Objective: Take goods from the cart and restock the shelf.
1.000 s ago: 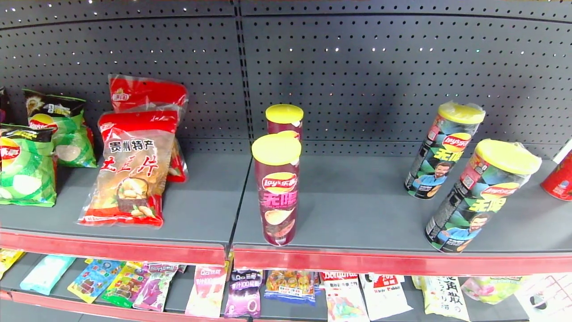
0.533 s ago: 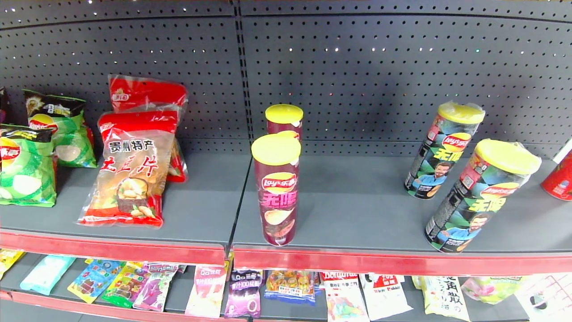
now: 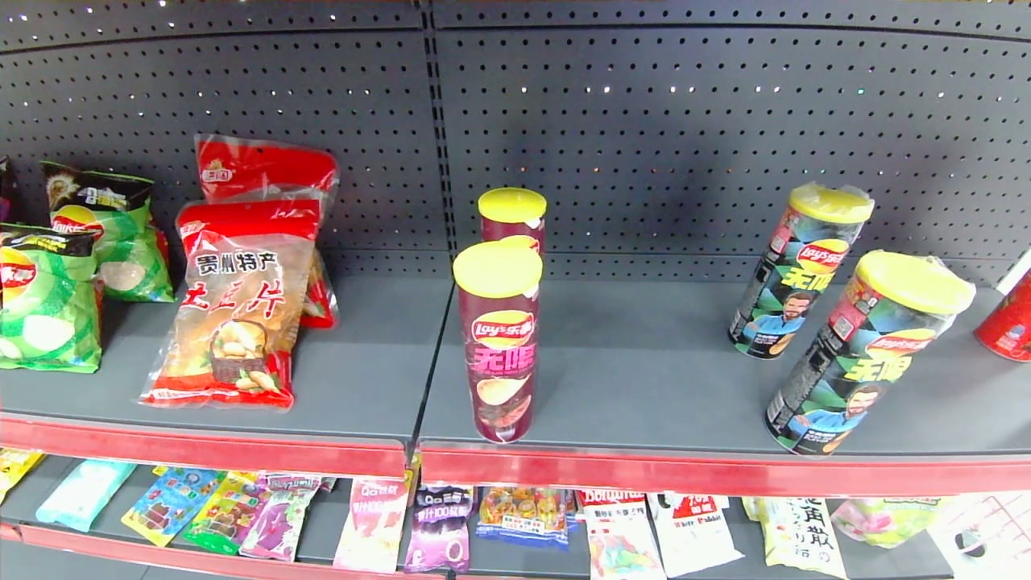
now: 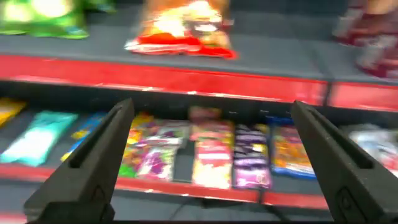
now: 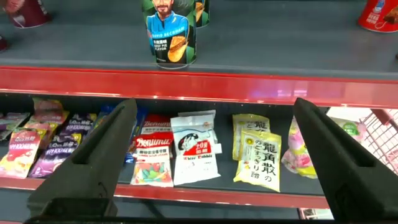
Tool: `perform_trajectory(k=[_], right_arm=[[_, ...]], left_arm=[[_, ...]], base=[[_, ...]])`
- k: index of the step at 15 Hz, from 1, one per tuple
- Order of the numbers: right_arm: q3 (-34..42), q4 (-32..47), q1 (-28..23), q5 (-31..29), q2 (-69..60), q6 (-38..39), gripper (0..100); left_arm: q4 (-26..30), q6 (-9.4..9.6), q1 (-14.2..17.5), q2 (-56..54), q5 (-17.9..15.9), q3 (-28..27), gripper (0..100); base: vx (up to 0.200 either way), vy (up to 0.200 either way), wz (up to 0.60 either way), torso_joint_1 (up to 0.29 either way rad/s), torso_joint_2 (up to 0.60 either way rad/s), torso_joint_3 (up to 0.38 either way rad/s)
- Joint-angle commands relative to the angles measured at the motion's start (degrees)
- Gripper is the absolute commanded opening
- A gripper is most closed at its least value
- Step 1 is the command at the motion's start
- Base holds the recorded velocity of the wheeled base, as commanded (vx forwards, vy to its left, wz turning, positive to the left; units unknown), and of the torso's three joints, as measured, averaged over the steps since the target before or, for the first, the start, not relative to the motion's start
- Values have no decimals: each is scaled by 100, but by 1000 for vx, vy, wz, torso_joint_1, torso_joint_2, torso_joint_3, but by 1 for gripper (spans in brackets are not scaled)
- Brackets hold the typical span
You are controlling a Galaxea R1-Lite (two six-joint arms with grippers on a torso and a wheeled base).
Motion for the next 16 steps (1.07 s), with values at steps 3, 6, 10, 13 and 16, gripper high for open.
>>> perform_trajectory(k=[3,6,10,13,16], right_arm=[[2,1,4,2,-24,-13,100],[2,1,4,2,-24,-13,100],[2,1,4,2,-24,-4,100],[2,1,4,11,-24,-4,100],[2,1,4,11,-24,-4,100]], left_arm=[[-22,-77,2,0,-176,41,100],[-31,468,-94,132,-1082,49,100],[-101,310,-41,0,-1020,84,100],[-154,178,-41,0,-704,111,100],[-154,178,-41,0,-897,111,100]], base=[[0,0,0,0,0,0],[0,0,0,0,0,0],[0,0,0,0,0,0],[0,0,-200,1,1,-2],[0,0,-400,0,5,2]])
